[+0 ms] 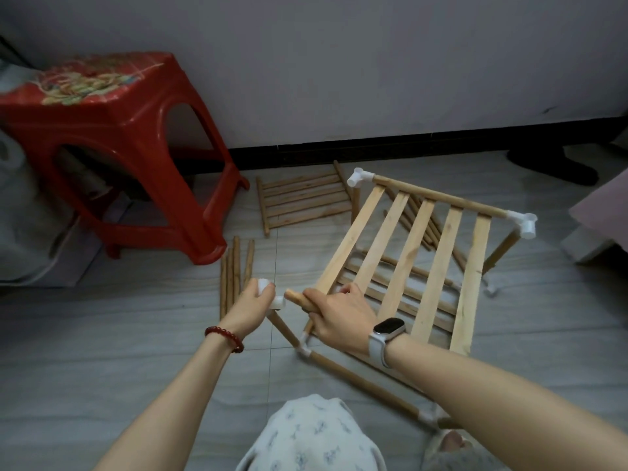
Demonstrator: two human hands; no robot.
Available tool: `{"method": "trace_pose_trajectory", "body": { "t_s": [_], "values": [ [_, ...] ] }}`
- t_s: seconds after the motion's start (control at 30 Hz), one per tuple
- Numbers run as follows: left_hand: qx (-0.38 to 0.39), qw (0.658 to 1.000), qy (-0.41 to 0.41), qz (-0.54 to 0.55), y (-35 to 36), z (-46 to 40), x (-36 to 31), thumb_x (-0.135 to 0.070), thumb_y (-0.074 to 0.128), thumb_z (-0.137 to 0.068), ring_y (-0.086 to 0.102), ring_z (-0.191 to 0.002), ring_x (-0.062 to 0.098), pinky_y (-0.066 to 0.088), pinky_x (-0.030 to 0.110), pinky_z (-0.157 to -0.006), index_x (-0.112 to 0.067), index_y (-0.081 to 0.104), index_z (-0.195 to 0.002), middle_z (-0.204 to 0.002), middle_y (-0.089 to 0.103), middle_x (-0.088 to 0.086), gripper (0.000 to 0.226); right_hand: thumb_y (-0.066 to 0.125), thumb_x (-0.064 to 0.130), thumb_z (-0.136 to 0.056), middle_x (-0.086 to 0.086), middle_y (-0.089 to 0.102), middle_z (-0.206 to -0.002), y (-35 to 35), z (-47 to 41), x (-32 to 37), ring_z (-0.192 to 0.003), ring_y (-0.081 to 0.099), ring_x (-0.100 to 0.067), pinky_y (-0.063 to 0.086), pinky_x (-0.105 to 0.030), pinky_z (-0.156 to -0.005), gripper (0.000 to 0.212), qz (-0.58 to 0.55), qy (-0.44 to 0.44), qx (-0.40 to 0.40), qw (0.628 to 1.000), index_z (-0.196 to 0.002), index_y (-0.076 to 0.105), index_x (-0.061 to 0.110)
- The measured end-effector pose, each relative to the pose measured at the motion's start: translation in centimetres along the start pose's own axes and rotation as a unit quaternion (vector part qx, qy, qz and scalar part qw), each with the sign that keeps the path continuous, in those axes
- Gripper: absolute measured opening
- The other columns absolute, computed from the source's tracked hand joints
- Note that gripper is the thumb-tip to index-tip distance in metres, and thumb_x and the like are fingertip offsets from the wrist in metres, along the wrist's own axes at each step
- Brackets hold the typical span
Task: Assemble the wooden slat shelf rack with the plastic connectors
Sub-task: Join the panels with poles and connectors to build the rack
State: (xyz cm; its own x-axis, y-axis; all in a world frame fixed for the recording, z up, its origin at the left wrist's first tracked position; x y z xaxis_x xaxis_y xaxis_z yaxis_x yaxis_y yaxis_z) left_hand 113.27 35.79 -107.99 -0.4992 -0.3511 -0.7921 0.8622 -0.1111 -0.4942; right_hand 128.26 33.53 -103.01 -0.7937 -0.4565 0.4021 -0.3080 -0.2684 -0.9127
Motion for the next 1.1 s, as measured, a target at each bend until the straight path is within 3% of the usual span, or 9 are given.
{"method": "trace_pose_trajectory", "body": {
  "t_s": [0.1, 0.23, 0.4, 0.53, 0.7, 0.9, 1.0, 1.1],
  "values": [
    [-0.016, 0.999, 0.021, -0.027, 0.1, -0.2, -0.7, -0.027, 0.036, -0.099, 0.047, -0.08, 0.016, 0.043, 0.035, -0.076, -0.013, 0.046, -0.097, -0.09, 0.048, 0.003, 0.017, 0.036, 0.03, -0.096, 0.002, 0.064, -0.075, -0.4, 0.3, 0.0, -0.068, 0.056, -0.02, 0.03, -0.033, -0.083, 0.017, -0.006, -0.009, -0.019, 1.0, -0.105, 0.049, 0.024],
    [-0.004, 0.999, 0.033, -0.035, 0.2, -0.1, -0.7, -0.025, 0.038, -0.098, 0.046, -0.078, 0.016, 0.041, 0.033, -0.074, -0.017, 0.046, -0.086, -0.087, 0.047, 0.003, 0.017, 0.036, 0.031, -0.097, 0.001, 0.06, -0.073, -0.1, 1.1, 0.9, -0.065, 0.05, -0.021, 0.021, -0.032, -0.076, 0.017, -0.003, -0.027, -0.027, 0.999, -0.103, 0.05, 0.022],
    [0.075, 0.991, 0.055, -0.094, 0.8, -0.3, -1.8, -0.023, 0.041, -0.096, 0.049, -0.078, 0.016, 0.041, 0.032, -0.072, -0.019, 0.048, -0.086, -0.087, 0.053, 0.003, 0.013, 0.036, 0.031, -0.098, -0.005, 0.062, -0.075, 0.2, 1.4, 0.8, -0.062, 0.044, -0.024, 0.025, -0.034, -0.079, 0.02, 0.02, -0.054, -0.003, 0.998, -0.103, 0.049, 0.017],
    [0.139, 0.979, 0.072, -0.129, 1.8, -0.2, -2.4, -0.02, 0.042, -0.096, 0.046, -0.075, 0.014, 0.039, 0.029, -0.069, -0.018, 0.048, -0.087, -0.085, 0.051, 0.002, 0.011, 0.035, 0.034, -0.099, -0.006, 0.065, -0.083, 0.9, 1.8, 0.8, -0.066, 0.044, -0.024, 0.027, -0.035, -0.082, 0.025, 0.037, -0.054, 0.029, 0.997, -0.114, 0.044, 0.016],
    [0.146, 0.978, 0.081, -0.127, 1.9, -0.1, -2.7, -0.021, 0.044, -0.096, 0.047, -0.075, 0.013, 0.04, 0.028, -0.07, -0.019, 0.048, -0.088, -0.084, 0.052, 0.001, 0.01, 0.036, 0.036, -0.098, -0.004, 0.067, -0.085, 1.1, 1.8, 0.7, -0.07, 0.05, -0.025, 0.028, -0.035, -0.081, 0.024, 0.016, -0.05, 0.026, 0.998, -0.11, 0.038, 0.015],
    [0.101, 0.99, -0.027, 0.09, 3.1, 0.5, -1.4, -0.039, 0.047, -0.096, 0.052, -0.075, 0.016, 0.041, 0.028, -0.075, -0.01, 0.059, -0.084, -0.08, 0.056, 0.004, 0.033, 0.039, 0.044, -0.097, -0.004, 0.067, -0.085, 0.6, 2.0, 0.0, -0.077, 0.059, -0.026, 0.036, -0.036, -0.092, 0.034, 0.031, -0.021, 0.012, 0.999, -0.114, 0.039, 0.015],
    [0.144, 0.982, -0.086, 0.081, 3.5, 0.1, -1.2, -0.041, 0.053, -0.092, 0.051, -0.068, 0.016, 0.041, 0.029, -0.071, -0.009, 0.057, -0.075, -0.07, 0.054, 0.003, 0.037, 0.038, 0.046, -0.097, -0.004, 0.068, -0.088, 0.1, 2.5, -0.3, -0.084, 0.061, -0.025, 0.032, -0.034, -0.099, 0.037, 0.054, -0.031, 0.004, 0.998, -0.112, 0.04, 0.012],
    [0.128, 0.981, -0.127, 0.072, 3.8, -0.3, -1.2, -0.046, 0.054, -0.091, 0.048, -0.058, 0.017, 0.04, 0.031, -0.066, -0.013, 0.052, -0.061, -0.055, 0.052, -0.001, 0.045, 0.034, 0.043, -0.098, -0.006, 0.069, -0.089, 0.0, 3.3, -0.1, -0.087, 0.062, -0.026, 0.028, -0.033, -0.104, 0.035, 0.072, -0.053, 0.02, 0.996, -0.115, 0.038, 0.012]
  ]
}}
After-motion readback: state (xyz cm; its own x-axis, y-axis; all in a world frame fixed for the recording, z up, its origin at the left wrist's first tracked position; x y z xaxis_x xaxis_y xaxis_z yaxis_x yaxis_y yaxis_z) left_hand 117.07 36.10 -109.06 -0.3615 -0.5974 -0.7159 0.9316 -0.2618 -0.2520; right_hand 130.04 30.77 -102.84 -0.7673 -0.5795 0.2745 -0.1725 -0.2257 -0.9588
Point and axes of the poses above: each hand's wrist, its own z-axis away from the middle knuckle, its own y-axis out of the palm, x = y × z, the point moved 8 cm from there along -z, towards the middle knuckle
